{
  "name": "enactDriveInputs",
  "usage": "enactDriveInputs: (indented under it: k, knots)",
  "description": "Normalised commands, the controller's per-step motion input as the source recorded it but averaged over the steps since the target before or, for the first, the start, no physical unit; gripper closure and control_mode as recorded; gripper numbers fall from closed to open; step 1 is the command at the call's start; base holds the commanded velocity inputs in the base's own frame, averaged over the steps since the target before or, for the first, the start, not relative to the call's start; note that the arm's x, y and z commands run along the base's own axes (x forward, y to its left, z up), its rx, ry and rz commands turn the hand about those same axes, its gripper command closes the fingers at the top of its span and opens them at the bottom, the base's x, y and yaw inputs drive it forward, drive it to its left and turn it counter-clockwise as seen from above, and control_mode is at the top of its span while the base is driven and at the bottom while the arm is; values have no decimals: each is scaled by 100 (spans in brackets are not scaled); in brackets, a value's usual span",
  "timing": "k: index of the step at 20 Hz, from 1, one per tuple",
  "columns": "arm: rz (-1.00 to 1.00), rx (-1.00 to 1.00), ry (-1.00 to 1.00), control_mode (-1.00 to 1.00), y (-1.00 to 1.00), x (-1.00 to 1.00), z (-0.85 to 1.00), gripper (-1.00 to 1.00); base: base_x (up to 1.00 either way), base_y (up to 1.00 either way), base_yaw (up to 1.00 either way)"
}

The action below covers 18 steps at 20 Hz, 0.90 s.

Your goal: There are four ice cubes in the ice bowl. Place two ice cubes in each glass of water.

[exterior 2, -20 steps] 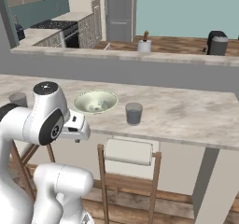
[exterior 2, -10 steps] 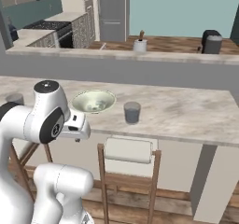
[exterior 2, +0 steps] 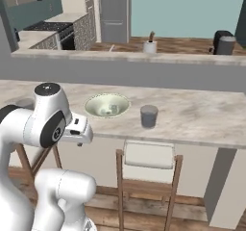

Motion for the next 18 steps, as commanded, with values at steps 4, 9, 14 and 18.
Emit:
enactDriveInputs:
  k: [4, 9, 14, 18]
  knots:
    - [0, 0, 0, 100, 0, 0, 0, -100, 0, 40, -4]
    - [0, 0, 0, 100, 0, 0, 0, -100, 0, 39, -3]
    - [0, 0, 0, 100, 0, 0, 0, -100, 15, 25, 0]
    - [0, 0, 0, 100, 0, 0, 0, -100, 30, 24, 1]
